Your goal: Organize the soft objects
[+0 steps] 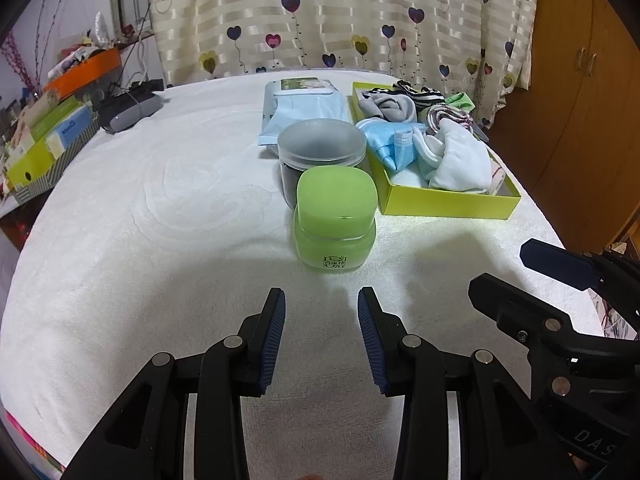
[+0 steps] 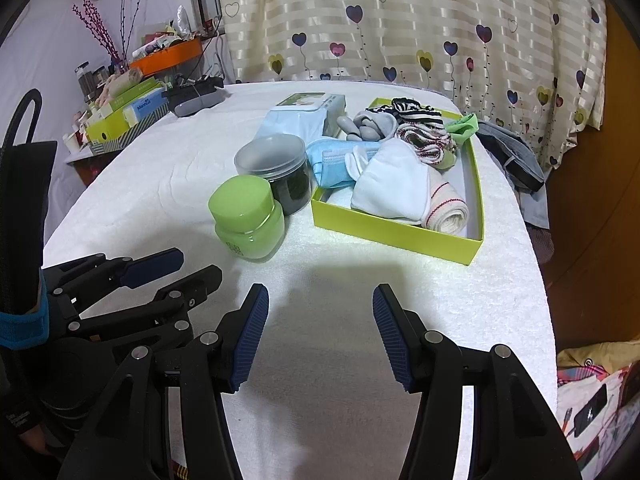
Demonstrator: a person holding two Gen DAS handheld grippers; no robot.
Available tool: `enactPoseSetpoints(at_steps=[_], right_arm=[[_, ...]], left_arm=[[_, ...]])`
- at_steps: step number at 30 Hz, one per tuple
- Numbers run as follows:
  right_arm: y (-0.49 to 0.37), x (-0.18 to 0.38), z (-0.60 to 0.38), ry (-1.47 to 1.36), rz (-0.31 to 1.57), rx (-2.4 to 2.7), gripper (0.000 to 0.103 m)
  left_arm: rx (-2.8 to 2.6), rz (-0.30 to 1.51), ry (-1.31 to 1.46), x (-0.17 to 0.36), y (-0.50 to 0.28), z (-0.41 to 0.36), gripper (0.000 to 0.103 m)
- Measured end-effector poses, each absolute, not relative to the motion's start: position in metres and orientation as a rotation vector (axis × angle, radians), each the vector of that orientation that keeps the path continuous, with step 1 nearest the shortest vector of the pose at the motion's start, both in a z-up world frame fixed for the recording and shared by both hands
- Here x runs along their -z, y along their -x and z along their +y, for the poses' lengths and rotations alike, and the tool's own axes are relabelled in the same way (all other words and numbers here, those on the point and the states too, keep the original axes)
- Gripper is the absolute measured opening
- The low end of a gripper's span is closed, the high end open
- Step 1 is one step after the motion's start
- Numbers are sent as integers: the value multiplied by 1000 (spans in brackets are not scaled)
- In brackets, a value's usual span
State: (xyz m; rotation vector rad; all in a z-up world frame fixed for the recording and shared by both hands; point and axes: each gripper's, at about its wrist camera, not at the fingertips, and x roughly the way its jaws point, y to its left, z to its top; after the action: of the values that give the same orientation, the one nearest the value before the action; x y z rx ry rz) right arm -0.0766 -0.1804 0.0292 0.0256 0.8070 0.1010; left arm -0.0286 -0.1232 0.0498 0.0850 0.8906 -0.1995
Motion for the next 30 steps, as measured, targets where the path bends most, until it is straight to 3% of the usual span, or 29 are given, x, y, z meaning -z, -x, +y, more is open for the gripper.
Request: enactPoseSetpoints(at_steps=[30], right_arm=[[77, -25, -181, -37, 817, -92, 55]], left_arm=[[192, 894, -92, -52, 27, -122, 37]])
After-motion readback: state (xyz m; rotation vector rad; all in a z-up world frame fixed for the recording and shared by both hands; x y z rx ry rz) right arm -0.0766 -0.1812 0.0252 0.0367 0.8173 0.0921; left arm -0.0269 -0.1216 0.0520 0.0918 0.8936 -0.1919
